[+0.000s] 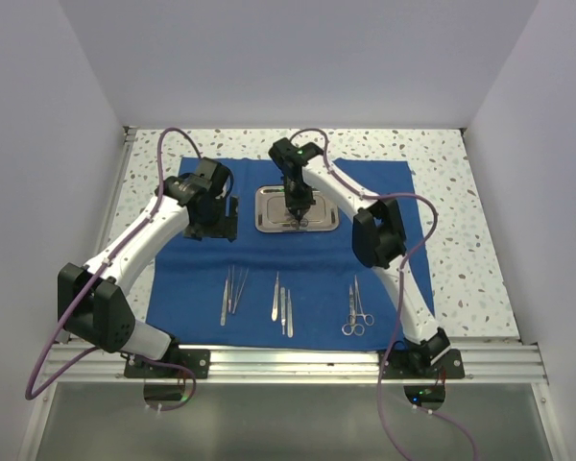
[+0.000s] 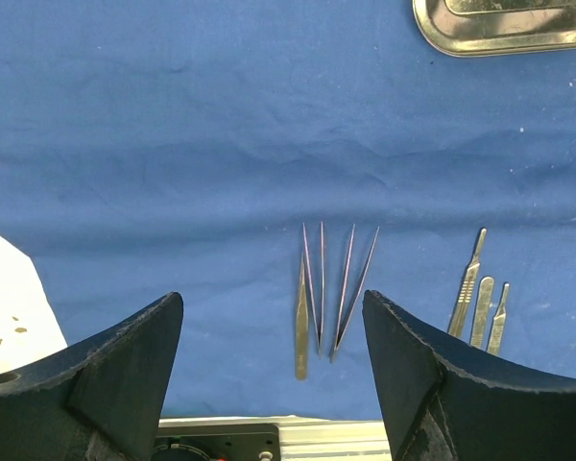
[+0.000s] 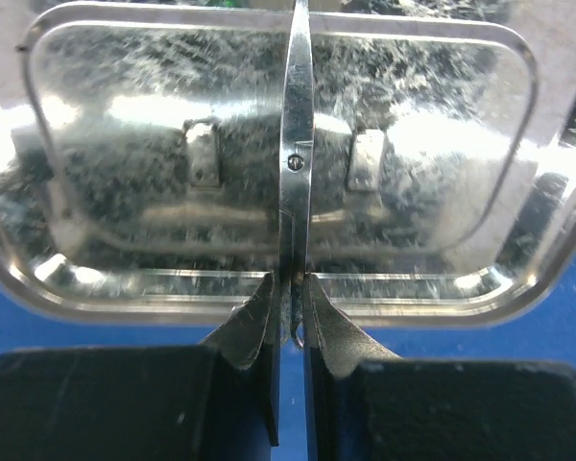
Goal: Open and lay out the surgical kit
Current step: Pick up the medical item from the container, then place the medical item in the surgical kit.
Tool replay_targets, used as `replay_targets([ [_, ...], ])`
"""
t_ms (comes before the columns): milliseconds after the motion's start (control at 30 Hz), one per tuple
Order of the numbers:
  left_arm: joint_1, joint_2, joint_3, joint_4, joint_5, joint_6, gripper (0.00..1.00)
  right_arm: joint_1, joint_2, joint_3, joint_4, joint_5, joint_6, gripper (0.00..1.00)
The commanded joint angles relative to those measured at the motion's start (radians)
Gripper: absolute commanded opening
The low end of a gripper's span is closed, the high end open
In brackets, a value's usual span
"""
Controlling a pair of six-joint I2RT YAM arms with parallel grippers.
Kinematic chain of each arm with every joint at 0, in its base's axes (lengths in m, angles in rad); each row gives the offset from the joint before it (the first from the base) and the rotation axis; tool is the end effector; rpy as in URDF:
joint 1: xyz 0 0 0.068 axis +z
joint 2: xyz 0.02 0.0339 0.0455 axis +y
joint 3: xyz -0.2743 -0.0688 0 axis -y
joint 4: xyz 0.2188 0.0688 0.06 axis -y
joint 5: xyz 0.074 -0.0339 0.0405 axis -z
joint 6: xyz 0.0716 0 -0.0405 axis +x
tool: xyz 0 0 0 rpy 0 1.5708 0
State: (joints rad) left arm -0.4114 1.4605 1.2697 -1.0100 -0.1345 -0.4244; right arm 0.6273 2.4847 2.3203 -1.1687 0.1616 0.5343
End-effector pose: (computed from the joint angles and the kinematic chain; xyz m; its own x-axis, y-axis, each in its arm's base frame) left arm 0.2499 -0.0985 0.2684 -0.9236 -0.0422 -0.3810 -0.0313 0.9989 -0.0350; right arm 0.4091 0.2824 0.1638 -0.9566 -0.0727 -0.2823 -0.0715 0.9973 -0.0147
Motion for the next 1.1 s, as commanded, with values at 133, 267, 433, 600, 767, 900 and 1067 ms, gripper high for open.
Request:
replay_targets([
  [133,0.011,-0.014,0.051,0.039,-0.008,0.016,0.79,-0.005,-0.256,-0.114,-0.123,0.021,-0.026,0.0],
  [267,0.011,-0.014,0.048,0.057,-0.002,0.016,0.79,-0.005,-0.467,-0.37,-0.106,0.024,-0.007,0.0],
  [433,0.011,0.012,0.043,0.088,-0.005,0.027,0.8,0.002,-0.768,-0.881,-0.036,-0.022,0.067,0.0],
  [600,0.013,0.087,0.075,0.134,-0.01,0.039,0.8,0.002,-1.001,-1.252,0.088,-0.149,0.114,0.0],
  [767,0.02,0.184,0.202,0.125,-0.028,0.047,0.8,0.002,-1.037,-1.409,0.196,-0.201,0.132,0.0],
  [900,0.037,0.263,0.292,0.113,-0.046,0.058,0.8,0.002,-0.946,-1.338,0.196,-0.228,0.104,0.42],
  [1067,0.071,0.316,0.356,0.114,-0.047,0.049,0.8,-0.003,-0.854,-1.071,0.046,-0.09,0.05,0.73],
])
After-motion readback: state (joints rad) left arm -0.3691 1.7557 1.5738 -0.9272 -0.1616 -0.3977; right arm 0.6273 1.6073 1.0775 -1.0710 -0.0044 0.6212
